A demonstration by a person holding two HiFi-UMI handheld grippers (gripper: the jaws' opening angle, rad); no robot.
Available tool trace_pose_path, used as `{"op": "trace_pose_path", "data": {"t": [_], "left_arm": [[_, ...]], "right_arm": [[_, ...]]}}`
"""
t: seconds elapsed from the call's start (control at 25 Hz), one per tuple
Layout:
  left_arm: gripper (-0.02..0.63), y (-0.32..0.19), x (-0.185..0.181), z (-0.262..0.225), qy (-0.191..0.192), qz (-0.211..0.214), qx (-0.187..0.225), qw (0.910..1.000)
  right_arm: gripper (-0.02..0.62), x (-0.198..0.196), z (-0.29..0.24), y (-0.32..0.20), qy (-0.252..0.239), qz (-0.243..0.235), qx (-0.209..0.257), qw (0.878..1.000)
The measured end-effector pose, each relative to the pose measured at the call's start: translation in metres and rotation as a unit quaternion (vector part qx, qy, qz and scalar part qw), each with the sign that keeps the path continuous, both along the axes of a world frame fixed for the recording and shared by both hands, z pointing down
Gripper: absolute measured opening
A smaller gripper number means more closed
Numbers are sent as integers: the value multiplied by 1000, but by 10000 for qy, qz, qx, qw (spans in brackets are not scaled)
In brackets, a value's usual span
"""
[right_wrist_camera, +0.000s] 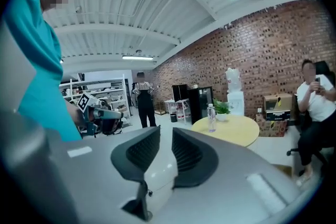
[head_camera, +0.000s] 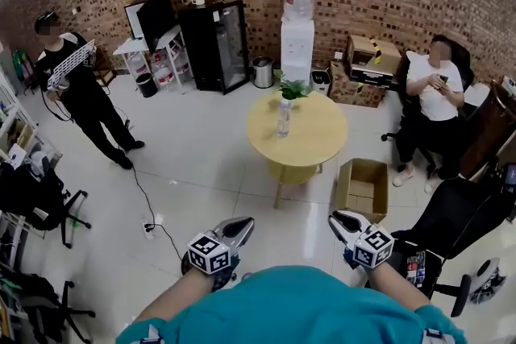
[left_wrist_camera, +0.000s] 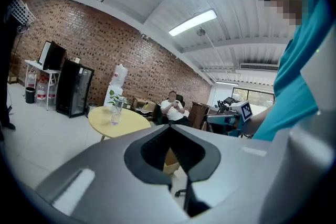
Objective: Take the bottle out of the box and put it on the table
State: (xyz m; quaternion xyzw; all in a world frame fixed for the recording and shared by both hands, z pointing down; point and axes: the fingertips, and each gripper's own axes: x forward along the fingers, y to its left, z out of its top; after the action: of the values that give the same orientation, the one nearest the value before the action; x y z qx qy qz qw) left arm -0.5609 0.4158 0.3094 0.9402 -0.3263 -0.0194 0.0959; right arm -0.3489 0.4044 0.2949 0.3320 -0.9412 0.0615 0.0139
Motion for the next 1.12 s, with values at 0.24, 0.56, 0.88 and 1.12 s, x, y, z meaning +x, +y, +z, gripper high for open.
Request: {"op": "trace_pose_path", "data": {"t": [0.24, 0.56, 0.88, 1.12], "left_arm": [[0, 30, 93, -9, 8, 67, -124, 9999], [0, 48, 86, -11, -155, 286, 152, 9994], [0, 42, 27, -22, -51, 253, 307, 9992], [0, 39, 16, -19, 40, 228, 327, 9992]], "right_arm": [[0, 88, -2, 36, -317, -1, -216, 9993], [0, 85, 12, 60, -303, 45, -315, 9990], [0, 34, 7, 60, -312, 168, -289, 9990], [0, 21, 2, 54, -184, 82, -203, 9996]]}}
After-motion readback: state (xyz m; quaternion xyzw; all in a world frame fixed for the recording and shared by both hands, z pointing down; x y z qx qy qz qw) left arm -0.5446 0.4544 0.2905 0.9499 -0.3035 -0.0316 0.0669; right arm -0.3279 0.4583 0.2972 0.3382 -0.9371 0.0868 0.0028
